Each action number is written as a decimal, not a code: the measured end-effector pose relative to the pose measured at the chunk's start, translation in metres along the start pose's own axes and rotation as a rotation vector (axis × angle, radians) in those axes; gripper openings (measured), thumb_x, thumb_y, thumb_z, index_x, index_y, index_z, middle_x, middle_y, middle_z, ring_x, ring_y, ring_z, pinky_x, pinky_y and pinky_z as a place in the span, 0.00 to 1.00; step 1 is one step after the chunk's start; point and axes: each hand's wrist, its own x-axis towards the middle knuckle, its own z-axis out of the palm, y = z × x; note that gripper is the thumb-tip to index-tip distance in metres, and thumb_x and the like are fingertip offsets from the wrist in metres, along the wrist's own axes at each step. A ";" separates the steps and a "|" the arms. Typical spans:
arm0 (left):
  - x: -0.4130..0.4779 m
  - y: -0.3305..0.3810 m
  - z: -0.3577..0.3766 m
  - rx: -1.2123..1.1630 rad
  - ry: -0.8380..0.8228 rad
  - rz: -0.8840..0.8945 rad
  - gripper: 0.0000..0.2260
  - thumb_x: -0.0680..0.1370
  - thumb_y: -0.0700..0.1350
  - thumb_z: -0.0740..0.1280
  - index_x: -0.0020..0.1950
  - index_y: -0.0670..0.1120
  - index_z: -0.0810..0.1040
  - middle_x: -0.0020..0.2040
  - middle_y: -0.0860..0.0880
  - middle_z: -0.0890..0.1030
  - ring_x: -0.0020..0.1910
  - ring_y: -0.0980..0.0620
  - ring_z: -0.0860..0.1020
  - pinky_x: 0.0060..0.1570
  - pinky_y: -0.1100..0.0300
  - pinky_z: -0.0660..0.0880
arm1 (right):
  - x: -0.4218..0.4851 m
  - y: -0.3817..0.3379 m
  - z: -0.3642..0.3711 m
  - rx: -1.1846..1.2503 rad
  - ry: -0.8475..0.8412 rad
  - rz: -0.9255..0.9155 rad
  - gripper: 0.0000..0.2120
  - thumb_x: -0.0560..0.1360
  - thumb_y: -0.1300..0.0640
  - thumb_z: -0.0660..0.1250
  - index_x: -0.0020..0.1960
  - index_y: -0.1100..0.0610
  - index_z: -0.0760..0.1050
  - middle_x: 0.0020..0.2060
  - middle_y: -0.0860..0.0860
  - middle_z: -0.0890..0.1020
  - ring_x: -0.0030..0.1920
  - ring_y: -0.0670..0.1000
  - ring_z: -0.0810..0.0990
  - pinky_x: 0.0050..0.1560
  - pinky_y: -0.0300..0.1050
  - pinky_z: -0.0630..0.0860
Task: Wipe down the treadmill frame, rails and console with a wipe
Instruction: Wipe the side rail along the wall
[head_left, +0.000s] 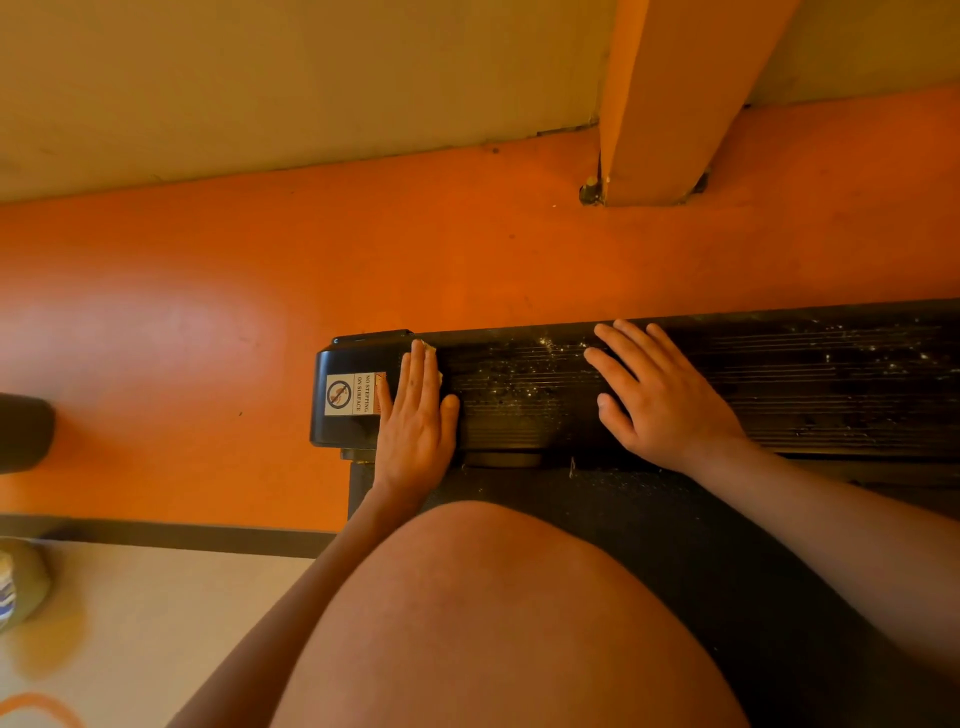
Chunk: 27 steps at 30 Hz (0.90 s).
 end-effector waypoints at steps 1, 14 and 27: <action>-0.009 0.000 0.003 0.025 0.000 0.000 0.29 0.86 0.57 0.45 0.84 0.46 0.45 0.83 0.50 0.44 0.81 0.55 0.39 0.78 0.50 0.35 | 0.000 0.000 0.000 0.000 0.004 -0.001 0.26 0.82 0.49 0.56 0.76 0.59 0.69 0.78 0.60 0.67 0.80 0.60 0.61 0.80 0.61 0.57; 0.028 0.001 -0.008 0.065 -0.056 0.043 0.31 0.85 0.61 0.43 0.84 0.47 0.44 0.83 0.50 0.43 0.82 0.54 0.40 0.79 0.49 0.36 | 0.000 0.000 0.001 0.007 0.003 -0.005 0.26 0.83 0.49 0.56 0.76 0.59 0.69 0.78 0.60 0.67 0.80 0.60 0.61 0.80 0.61 0.57; 0.037 0.001 -0.017 0.105 -0.132 0.102 0.32 0.84 0.63 0.40 0.83 0.48 0.41 0.83 0.51 0.41 0.81 0.54 0.39 0.78 0.49 0.35 | 0.000 0.000 -0.001 0.010 -0.014 0.003 0.26 0.83 0.48 0.55 0.77 0.59 0.68 0.78 0.60 0.66 0.80 0.59 0.60 0.80 0.61 0.57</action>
